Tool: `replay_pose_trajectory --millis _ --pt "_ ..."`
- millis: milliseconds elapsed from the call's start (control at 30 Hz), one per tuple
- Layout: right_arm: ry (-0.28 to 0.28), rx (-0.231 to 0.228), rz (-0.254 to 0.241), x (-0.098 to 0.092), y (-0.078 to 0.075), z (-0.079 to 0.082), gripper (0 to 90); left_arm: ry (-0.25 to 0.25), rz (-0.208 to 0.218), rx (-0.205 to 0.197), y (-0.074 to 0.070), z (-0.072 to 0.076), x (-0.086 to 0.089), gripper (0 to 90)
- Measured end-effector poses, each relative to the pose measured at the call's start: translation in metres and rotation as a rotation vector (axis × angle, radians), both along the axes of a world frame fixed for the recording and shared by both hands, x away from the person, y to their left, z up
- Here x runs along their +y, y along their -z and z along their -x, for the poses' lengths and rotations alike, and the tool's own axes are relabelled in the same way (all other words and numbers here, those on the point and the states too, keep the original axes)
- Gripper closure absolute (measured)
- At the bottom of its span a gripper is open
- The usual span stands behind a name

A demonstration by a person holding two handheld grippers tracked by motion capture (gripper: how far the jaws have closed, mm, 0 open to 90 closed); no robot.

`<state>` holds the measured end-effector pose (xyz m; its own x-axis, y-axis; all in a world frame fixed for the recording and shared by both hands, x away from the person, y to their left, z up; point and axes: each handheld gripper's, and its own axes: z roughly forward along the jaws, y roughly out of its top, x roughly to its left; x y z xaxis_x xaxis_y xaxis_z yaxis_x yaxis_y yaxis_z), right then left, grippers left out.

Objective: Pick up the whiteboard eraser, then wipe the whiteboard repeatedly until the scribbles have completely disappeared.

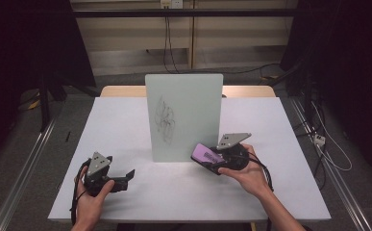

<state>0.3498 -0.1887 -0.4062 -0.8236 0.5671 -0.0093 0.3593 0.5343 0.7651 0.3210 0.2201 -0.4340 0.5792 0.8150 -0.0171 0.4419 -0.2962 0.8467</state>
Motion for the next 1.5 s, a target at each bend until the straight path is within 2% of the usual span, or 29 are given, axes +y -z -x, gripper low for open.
replay_pose_trajectory --millis 233,400,667,700,800,967,1300,1500 --pt "0.004 -0.041 -0.036 0.001 -0.014 0.000 41.8 0.000 0.001 0.003 0.001 -0.002 0.000 5.2" --pt "0.001 -0.063 -0.041 0.006 -0.020 -0.002 41.8 0.004 0.010 0.007 0.002 -0.004 0.001 5.2" --pt "-0.027 -0.134 -0.027 0.028 -0.035 -0.010 41.8 0.009 -0.002 0.000 0.001 -0.005 0.001 5.2" --pt "-0.032 -0.153 -0.026 0.035 -0.039 -0.011 41.8 0.010 0.001 0.001 0.000 -0.004 0.001 5.2" --pt "-0.037 -0.163 -0.034 0.041 -0.043 -0.013 41.9 0.011 0.001 0.000 0.001 -0.004 0.001 5.2" --pt "-0.051 -0.214 -0.035 0.058 -0.058 -0.019 41.8 0.008 0.011 -0.001 0.001 -0.004 0.001 5.2" --pt "-0.043 -0.271 -0.054 0.070 -0.078 -0.028 41.8 0.003 0.009 -0.006 -0.001 -0.003 0.000 5.2" --pt "-0.027 -0.291 -0.036 0.075 -0.086 -0.033 41.8 0.013 0.014 0.006 0.000 -0.003 0.000 5.2"
